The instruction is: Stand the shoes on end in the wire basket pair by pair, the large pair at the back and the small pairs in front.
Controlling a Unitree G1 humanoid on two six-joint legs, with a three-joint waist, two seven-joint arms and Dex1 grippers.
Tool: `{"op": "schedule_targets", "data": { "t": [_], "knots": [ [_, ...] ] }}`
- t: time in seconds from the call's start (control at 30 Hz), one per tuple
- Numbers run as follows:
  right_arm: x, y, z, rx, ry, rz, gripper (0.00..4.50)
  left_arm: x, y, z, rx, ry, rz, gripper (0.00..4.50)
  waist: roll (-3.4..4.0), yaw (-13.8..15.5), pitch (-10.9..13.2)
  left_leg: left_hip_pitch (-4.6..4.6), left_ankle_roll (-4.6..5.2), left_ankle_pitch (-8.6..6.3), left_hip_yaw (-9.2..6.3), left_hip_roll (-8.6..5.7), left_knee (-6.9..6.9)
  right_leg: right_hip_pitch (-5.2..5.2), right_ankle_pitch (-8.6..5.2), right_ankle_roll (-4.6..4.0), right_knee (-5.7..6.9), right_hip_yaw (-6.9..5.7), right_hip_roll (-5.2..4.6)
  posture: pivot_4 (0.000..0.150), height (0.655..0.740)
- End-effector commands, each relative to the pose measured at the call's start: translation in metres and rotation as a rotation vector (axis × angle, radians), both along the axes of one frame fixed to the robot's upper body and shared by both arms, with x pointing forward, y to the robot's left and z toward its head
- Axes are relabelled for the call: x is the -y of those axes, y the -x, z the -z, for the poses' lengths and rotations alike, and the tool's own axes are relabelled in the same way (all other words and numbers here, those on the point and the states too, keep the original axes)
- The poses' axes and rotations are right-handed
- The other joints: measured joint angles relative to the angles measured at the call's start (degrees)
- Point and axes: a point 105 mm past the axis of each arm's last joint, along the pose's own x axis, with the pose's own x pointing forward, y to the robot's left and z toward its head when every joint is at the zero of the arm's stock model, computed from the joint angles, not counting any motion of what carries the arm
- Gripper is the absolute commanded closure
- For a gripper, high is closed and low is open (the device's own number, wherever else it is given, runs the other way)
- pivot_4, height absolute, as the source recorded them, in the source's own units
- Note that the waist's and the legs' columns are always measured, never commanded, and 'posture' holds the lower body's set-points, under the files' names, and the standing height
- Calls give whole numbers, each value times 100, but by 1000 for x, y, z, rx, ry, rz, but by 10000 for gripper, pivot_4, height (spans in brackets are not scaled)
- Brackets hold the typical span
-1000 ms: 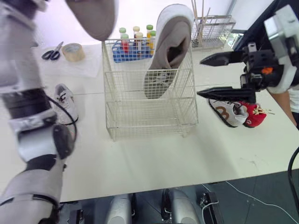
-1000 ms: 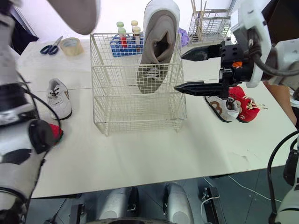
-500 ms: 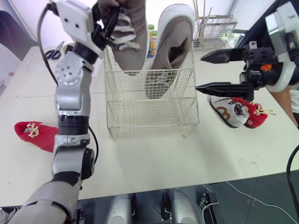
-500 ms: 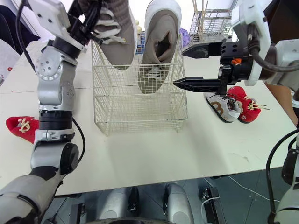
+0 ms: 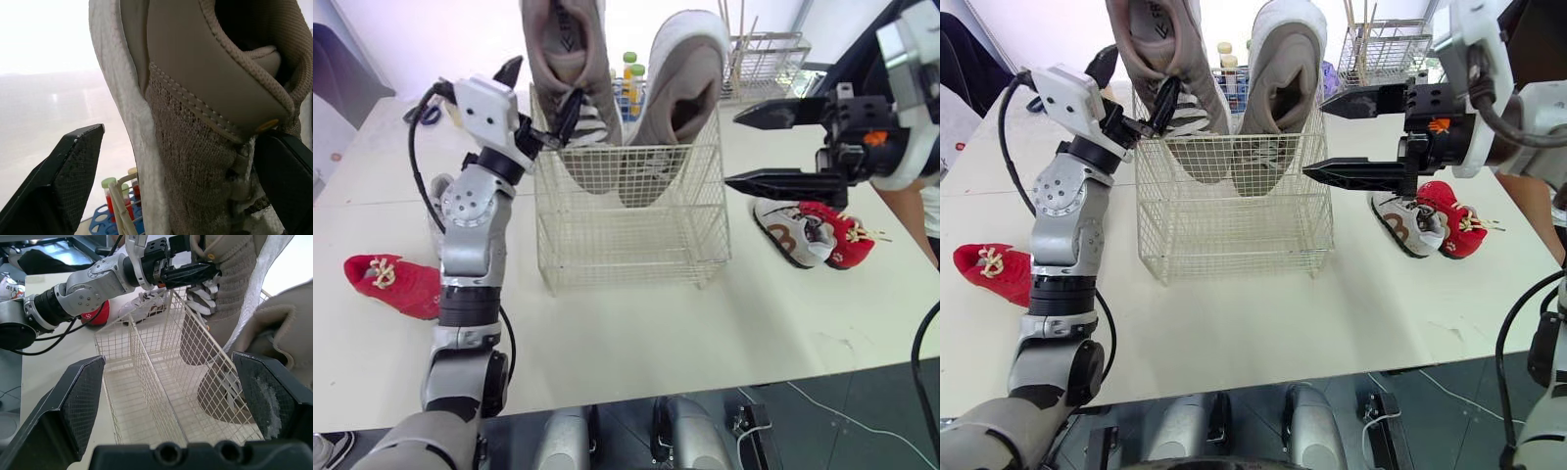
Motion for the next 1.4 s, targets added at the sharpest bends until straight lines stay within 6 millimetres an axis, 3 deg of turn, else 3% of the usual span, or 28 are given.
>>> {"op": "schedule_targets", "data": {
  "t": [0.03, 0.3, 0.63, 0.77, 0.9, 0.97, 1.03, 1.13, 1.2, 1.27, 1.4],
  "knots": [
    [1, 4, -9, 52, -16, -17, 0, -6, 25, -23, 72, 20, 14, 173, 0, -4, 0, 0, 0, 0, 0, 0, 0, 0, 0, 0, -1, 0, 0, 1500, 7400],
    [-2, -3, -5, 35, -43, -46, 0, -3, 52, -46, 72, -48, 44, 173, 0, 4, 0, 0, 0, 0, -3, 2, 0, 2, 0, 0, 0, 0, 0, 1500, 7400],
    [-2, -8, 2, 15, -59, -48, 0, -7, 60, -68, 56, -134, 105, 173, 1, -4, -1, 3, -1, 0, -3, 1, 0, 5, 0, -1, 0, 0, 3, 1500, 7400],
    [6, -10, 8, -21, -63, -6, 0, -28, 75, -79, -34, -47, 185, 173, 1, -11, -1, 3, -1, 0, -4, 2, 0, 5, 0, 0, 0, 0, 3, 1500, 7400],
    [17, -26, 7, -16, -99, 88, 0, -48, 99, -79, -174, 21, 321, 173, 3, -45, 0, 3, -1, 1, -5, 4, 0, 3, -1, 0, 1, 0, 2, 1500, 7400],
    [27, -33, 5, -33, -160, 126, 0, -50, 111, -64, -288, 1, 379, 173, 5, -65, 0, 4, -2, 1, -5, 5, 0, 3, -1, 0, 1, 1, 2, 1500, 7400],
    [42, -45, 6, -35, -215, 201, 0, -41, 122, -35, -432, -62, 428, 173, 5, -67, 0, 8, -3, 1, -5, 3, -1, 6, -1, 1, 1, 3, 0, 1500, 7400],
    [73, -64, 5, -10, -360, 337, 0, -17, 139, 9, -615, -156, 515, 173, 4, -4, -1, 13, -3, 1, -7, 1, 1, 18, -2, 0, -1, 3, -1, 1500, 7400],
    [102, -75, 16, 38, -477, 475, 0, 0, 146, 39, -694, -158, 569, 173, -2, 19, -6, 14, -4, 1, -12, 0, 8, 26, -1, 0, -2, 1, -1, 1500, 7400],
    [120, -75, 26, 75, -523, 565, 0, 13, 152, 55, -735, -150, 610, 173, 0, 41, -7, 25, -5, 0, -25, -3, 8, 54, -1, 0, -20, -6, 0, 1500, 7400],
    [151, -58, 64, -29, -685, 774, 0, 37, 171, 92, -858, -251, 712, 173, 17, 16, -15, 24, -5, 1, -25, -3, 5, 51, -1, -1, -16, -6, 2, 1500, 7400]
  ]
}}
